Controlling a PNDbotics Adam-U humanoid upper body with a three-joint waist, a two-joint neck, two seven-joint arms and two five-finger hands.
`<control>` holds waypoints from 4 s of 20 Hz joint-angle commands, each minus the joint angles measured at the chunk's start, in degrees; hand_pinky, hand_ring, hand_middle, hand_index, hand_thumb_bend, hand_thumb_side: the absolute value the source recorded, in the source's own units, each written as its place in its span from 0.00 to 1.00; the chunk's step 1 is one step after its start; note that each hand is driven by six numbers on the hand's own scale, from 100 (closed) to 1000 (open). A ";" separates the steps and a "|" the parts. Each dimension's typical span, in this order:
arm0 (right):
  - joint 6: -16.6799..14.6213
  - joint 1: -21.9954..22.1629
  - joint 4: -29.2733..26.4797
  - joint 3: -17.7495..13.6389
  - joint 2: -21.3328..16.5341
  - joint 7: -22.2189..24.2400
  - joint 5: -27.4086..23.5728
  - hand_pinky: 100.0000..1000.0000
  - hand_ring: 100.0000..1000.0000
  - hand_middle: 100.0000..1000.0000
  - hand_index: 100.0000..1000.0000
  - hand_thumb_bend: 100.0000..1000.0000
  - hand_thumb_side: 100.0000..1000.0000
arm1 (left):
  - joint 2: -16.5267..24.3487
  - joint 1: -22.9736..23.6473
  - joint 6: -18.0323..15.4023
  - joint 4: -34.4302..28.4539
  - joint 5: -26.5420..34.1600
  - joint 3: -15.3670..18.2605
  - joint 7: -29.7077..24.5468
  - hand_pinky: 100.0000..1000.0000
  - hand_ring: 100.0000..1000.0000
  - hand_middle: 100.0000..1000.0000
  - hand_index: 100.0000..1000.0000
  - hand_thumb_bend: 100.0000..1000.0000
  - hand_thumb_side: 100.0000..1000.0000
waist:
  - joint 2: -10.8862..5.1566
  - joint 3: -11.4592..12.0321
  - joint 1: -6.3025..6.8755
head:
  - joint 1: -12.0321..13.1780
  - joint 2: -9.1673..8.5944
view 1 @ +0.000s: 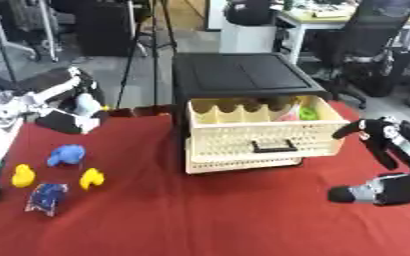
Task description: Pick up objects from table and place into drawer.
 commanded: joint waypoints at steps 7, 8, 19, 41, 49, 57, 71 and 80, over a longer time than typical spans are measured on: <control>-0.58 -2.88 -0.78 0.64 -0.24 1.35 -0.80 0.00 0.00 0.01 0.68 1.00 0.61 | -4.04 -5.25 2.62 2.01 0.34 0.94 7.27 0.12 0.20 0.24 0.54 0.00 0.17 | 1.03 -4.56 0.77 | 2.23 -2.68; -0.63 -3.13 -0.76 0.76 -0.13 1.48 -0.84 0.00 0.00 0.01 0.68 1.00 0.61 | -4.52 -5.66 2.74 2.00 0.60 0.95 7.96 0.12 0.20 0.24 0.54 0.00 0.17 | 1.18 -5.13 0.90 | 2.43 -2.86; -1.04 -4.41 -0.32 1.55 0.71 2.40 -1.27 0.00 0.00 0.02 0.68 1.00 0.60 | -7.85 -7.00 2.37 1.05 4.71 -0.29 11.77 0.13 0.20 0.25 0.55 0.00 0.21 | 1.64 -8.68 1.68 | 3.22 -3.53; -1.28 -4.31 0.06 1.56 0.79 2.63 -1.13 0.00 0.00 0.01 0.68 1.00 0.60 | -9.92 -6.05 -1.00 1.29 3.74 -2.46 9.13 0.19 0.26 0.31 0.60 0.00 0.13 | 1.81 -9.17 1.70 | 3.63 -3.45; -1.36 -4.32 0.09 1.51 0.76 2.65 -1.10 0.00 0.00 0.01 0.68 1.00 0.60 | -9.53 -5.81 -1.72 2.89 -0.36 -1.41 12.75 0.22 0.28 0.32 0.61 0.00 0.08 | 1.90 -9.49 1.79 | 3.70 -3.98; -1.49 -4.52 0.20 1.57 0.78 2.76 -1.11 0.00 0.00 0.01 0.68 1.00 0.59 | -9.66 -5.67 -6.20 3.66 -3.73 -1.20 14.62 0.59 0.64 0.63 0.80 0.24 0.10 | 1.99 -9.81 2.16 | 3.65 -4.09; -1.63 -4.42 0.48 1.51 0.82 2.83 -1.03 0.00 0.00 0.01 0.68 1.00 0.59 | -9.44 -5.58 -7.64 3.51 -4.08 -1.03 17.93 0.66 0.70 0.69 0.82 0.37 0.16 | 1.99 -9.62 2.09 | 3.66 -4.18; -1.75 -4.30 0.76 1.63 0.89 3.00 -1.01 0.00 0.00 0.01 0.68 1.00 0.58 | -9.23 -5.52 -6.65 2.14 -0.15 -0.95 17.44 0.64 0.68 0.66 0.81 0.26 0.16 | 1.92 -9.25 1.83 | 3.59 -4.16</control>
